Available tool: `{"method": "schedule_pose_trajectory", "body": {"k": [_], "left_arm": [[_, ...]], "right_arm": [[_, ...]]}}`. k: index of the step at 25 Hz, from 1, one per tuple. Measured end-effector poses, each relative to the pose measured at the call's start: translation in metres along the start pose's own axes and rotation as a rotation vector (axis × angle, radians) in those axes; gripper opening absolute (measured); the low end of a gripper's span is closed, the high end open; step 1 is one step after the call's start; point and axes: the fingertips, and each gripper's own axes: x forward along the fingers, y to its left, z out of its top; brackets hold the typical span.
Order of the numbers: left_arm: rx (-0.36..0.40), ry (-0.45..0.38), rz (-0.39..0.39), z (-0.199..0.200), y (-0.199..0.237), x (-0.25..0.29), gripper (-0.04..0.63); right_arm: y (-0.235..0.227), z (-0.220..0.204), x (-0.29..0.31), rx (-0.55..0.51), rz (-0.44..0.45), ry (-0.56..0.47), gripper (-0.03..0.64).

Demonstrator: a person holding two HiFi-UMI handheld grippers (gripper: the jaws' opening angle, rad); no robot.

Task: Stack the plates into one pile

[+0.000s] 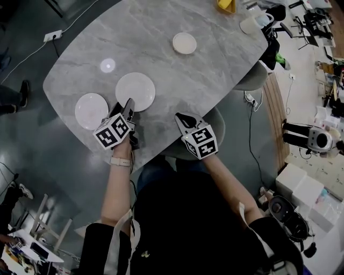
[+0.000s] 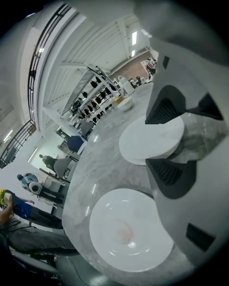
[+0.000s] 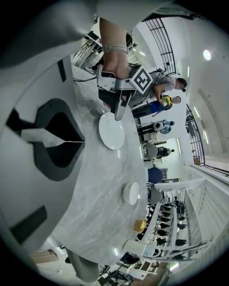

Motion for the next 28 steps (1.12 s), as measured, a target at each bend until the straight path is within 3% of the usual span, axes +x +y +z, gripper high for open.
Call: {"method": "schedule_pose_trajectory", "body": {"k": [9, 18, 28], "left_arm": [[0.056, -0.002, -0.020, 0.001, 0.001, -0.019, 0.242], [-0.001, -0.050, 0.005, -0.004, 0.039, -0.057, 0.242], [-0.073, -0.116, 0.106, -0.011, 0.106, -0.105, 0.242]], "right_arm": [[0.016, 0.006, 0.007, -0.028, 0.021, -0.002, 0.015], [0.061, 0.021, 0.029, -0.105, 0.094, -0.007, 0.017], [0.117, 0.049, 0.070, -0.188, 0.191, -0.018, 0.017]]}}
